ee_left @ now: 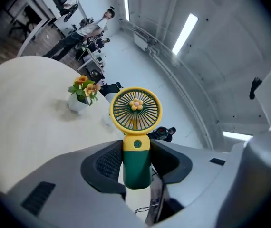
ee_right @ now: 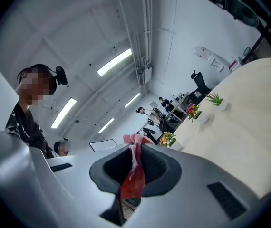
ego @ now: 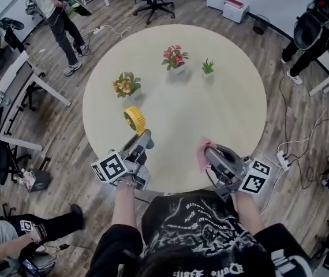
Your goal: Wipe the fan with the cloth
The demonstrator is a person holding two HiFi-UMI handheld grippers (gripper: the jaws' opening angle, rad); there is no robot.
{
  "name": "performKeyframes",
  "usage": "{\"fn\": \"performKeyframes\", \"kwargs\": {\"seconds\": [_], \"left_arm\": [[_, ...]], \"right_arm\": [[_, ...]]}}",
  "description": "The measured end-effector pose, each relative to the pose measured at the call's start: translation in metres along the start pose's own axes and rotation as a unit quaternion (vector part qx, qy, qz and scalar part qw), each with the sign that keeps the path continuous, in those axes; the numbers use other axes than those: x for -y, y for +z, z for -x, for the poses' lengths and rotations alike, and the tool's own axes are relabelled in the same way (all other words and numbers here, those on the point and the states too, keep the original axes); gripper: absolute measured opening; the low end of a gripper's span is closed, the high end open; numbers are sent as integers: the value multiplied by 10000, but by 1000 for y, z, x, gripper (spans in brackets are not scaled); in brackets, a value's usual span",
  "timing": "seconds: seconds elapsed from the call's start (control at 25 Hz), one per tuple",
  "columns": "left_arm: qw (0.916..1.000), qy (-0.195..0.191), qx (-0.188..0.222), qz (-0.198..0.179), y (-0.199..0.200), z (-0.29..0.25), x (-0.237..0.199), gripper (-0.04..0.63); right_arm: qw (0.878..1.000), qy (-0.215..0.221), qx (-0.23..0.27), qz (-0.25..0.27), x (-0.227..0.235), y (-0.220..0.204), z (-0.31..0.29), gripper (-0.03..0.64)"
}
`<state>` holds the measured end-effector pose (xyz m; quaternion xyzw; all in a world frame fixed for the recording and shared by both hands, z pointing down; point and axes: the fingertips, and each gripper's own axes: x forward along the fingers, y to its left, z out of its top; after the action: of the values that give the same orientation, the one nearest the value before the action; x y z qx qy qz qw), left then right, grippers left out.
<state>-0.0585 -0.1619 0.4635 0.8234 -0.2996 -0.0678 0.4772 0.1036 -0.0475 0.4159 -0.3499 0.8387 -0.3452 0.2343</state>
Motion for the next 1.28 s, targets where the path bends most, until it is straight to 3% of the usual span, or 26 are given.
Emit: {"fn": "performKeyframes", "kwargs": {"seconds": [0.16,0.28,0.4,0.52,0.92,1.12,1.28], "left_arm": [[9980,332,-286,-462,-13,-8,-12,198],[9864,1021,-608,-1136,-23,-13,-35,198],[9651,1513,-1093,-1838,-37,-21,-51,198],[9386,1748,-1642,-2480,-54,-31,-63,198],[8565,1878,-3127,-3650,-109,-57,-96,196],[8252,1890,-3579,-3940,-125,-62,-115,196],[8087,1849,-3767,-4121,-129,-65,-119,196]], "right_arm": [[9996,-236,150,28,0,1,14,48],[9989,-374,272,80,-3,2,24,48],[9981,-495,338,126,-3,0,32,48],[9971,-621,412,134,-2,-4,41,48],[9929,-1008,623,112,0,-12,65,48],[9908,-1147,719,16,3,-19,74,48],[9891,-1271,748,-25,4,-20,79,48]]}}
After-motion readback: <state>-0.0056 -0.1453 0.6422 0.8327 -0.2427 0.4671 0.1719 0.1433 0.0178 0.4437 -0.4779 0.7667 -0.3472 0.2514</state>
